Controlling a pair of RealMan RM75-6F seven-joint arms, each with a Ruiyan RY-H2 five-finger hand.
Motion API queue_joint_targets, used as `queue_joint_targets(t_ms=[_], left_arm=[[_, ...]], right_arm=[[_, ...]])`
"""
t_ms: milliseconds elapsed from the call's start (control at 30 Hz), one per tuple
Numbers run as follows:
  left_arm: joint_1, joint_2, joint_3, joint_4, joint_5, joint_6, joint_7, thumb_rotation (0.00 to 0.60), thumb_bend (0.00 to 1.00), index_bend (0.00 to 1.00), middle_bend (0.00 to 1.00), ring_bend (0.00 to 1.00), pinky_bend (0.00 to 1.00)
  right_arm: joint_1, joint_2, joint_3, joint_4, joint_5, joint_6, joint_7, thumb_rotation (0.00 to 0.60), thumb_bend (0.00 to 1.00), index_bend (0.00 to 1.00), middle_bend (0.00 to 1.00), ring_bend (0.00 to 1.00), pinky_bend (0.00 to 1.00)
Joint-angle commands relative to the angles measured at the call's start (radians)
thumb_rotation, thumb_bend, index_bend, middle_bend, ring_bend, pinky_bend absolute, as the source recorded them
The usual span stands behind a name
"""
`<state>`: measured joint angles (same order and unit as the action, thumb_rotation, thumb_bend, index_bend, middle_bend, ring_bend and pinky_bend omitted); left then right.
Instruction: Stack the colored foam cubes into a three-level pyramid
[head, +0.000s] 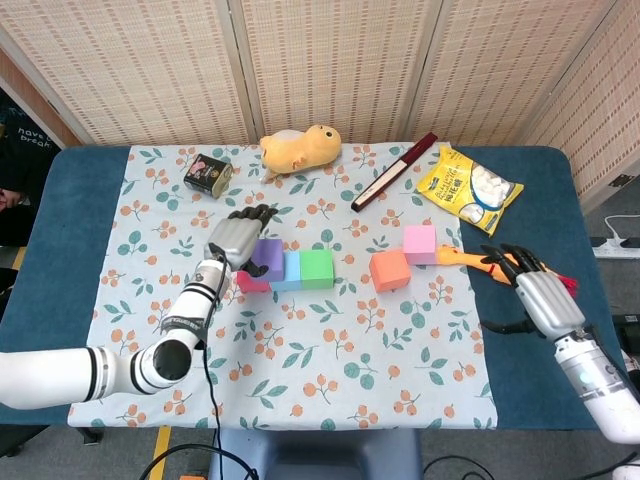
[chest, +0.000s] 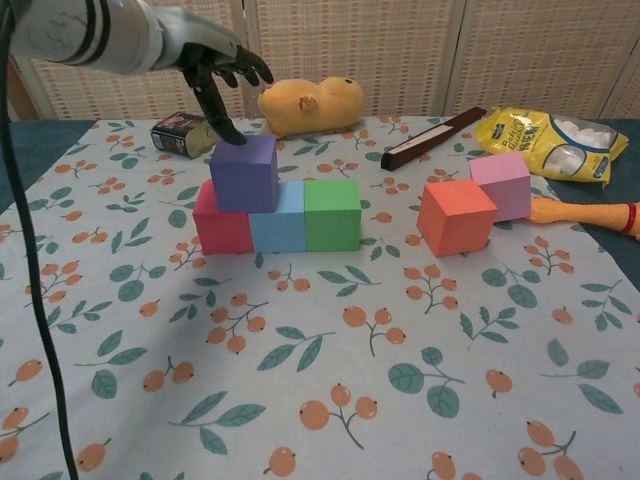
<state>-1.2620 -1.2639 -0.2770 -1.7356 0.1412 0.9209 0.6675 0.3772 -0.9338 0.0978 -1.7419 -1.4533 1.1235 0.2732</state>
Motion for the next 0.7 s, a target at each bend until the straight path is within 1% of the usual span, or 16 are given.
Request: queue_joint_targets(t_ms=[33, 67, 133, 233, 367, 467, 567, 700], left_arm=[[0.150, 0.069, 0.006, -0.062, 0.241, 0.108, -0.156, 0.600, 0.26, 0.01, 0.00, 0.00, 0.10], [0.187, 0.079, 0.018, -0.070, 0.293, 0.132, -0.190, 0.600, 0.26, 0.03, 0.00, 0.00, 0.10], [0.249, 0.106, 0.042, -0.083, 0.364, 0.152, -0.245, 0.600, 0.26, 0.05, 0.00, 0.00, 0.10], [0.321, 0.142, 0.071, -0.091, 0.435, 0.163, -0.309, 0.600, 0.26, 0.07, 0.00, 0.00, 0.10], [0.420, 0.181, 0.125, -0.095, 0.557, 0.181, -0.381, 0.600, 0.26, 0.09, 0.00, 0.00, 0.11], [0.478, 0.189, 0.165, -0.085, 0.638, 0.189, -0.417, 0.600, 0.26, 0.10, 0.00, 0.00, 0.11], [0.534, 0.179, 0.197, -0.064, 0.713, 0.211, -0.456, 0.600, 0.26, 0.10, 0.00, 0.00, 0.11], [0.593, 0.171, 0.219, -0.044, 0.780, 0.223, -0.516, 0.600, 0.26, 0.11, 0.00, 0.00, 0.11]], right_arm=[[0.041, -0.022, 0.010, 0.031, -0.008, -0.049, 0.023, 0.600, 0.03, 0.00, 0.20, 0.00, 0.00], [0.061, -0.034, 0.012, 0.044, -0.008, -0.078, 0.026, 0.600, 0.03, 0.00, 0.20, 0.00, 0.00], [0.099, -0.060, 0.015, 0.068, -0.012, -0.129, 0.024, 0.600, 0.03, 0.00, 0.20, 0.00, 0.00], [0.144, -0.104, 0.019, 0.099, -0.016, -0.181, 0.003, 0.600, 0.03, 0.00, 0.20, 0.00, 0.00], [0.202, -0.185, 0.029, 0.162, 0.005, -0.241, -0.060, 0.600, 0.03, 0.00, 0.19, 0.00, 0.00], [0.240, -0.251, 0.040, 0.217, 0.046, -0.286, -0.109, 0.600, 0.00, 0.00, 0.18, 0.00, 0.00], [0.274, -0.315, 0.052, 0.279, 0.077, -0.312, -0.153, 0.600, 0.00, 0.00, 0.15, 0.00, 0.00], [0.313, -0.389, 0.064, 0.362, 0.099, -0.332, -0.194, 0.600, 0.00, 0.00, 0.14, 0.00, 0.00]])
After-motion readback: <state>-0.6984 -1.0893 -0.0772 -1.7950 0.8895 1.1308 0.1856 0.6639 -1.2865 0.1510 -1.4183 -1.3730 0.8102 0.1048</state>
